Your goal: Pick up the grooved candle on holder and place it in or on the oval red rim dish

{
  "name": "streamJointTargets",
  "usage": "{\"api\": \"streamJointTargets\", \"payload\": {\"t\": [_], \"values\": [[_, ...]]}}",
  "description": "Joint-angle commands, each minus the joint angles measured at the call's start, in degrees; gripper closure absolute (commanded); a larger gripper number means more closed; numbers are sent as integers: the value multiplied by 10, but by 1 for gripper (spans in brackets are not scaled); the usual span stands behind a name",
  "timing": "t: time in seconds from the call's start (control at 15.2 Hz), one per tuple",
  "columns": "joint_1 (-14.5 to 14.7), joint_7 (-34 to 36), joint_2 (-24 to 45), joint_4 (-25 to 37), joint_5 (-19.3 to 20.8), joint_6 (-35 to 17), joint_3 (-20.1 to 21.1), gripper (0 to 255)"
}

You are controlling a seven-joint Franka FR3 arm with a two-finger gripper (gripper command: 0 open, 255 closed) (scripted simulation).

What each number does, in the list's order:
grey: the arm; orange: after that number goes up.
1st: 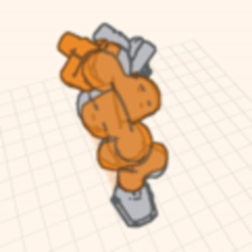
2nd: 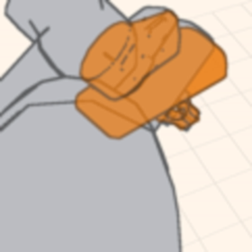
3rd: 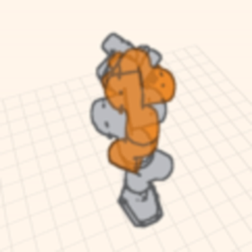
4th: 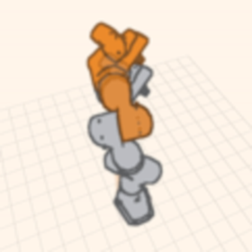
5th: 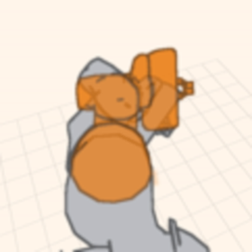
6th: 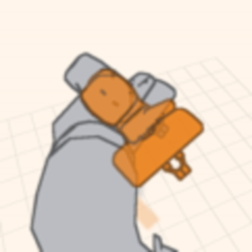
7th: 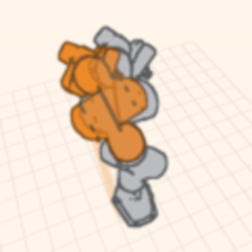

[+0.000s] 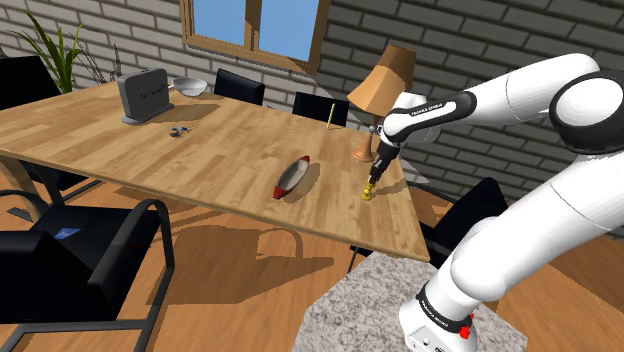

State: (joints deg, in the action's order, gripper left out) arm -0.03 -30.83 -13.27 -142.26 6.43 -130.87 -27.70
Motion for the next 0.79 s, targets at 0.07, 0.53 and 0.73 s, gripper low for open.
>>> {"api": "streamJointTargets", "payload": {"t": [0.07,0.53,0.73], "values": [[-1,4,-12,10,4,22,4,255],[-4,13,-43,41,12,82,13,255],[-4,16,-53,56,14,107,17,255]]}}
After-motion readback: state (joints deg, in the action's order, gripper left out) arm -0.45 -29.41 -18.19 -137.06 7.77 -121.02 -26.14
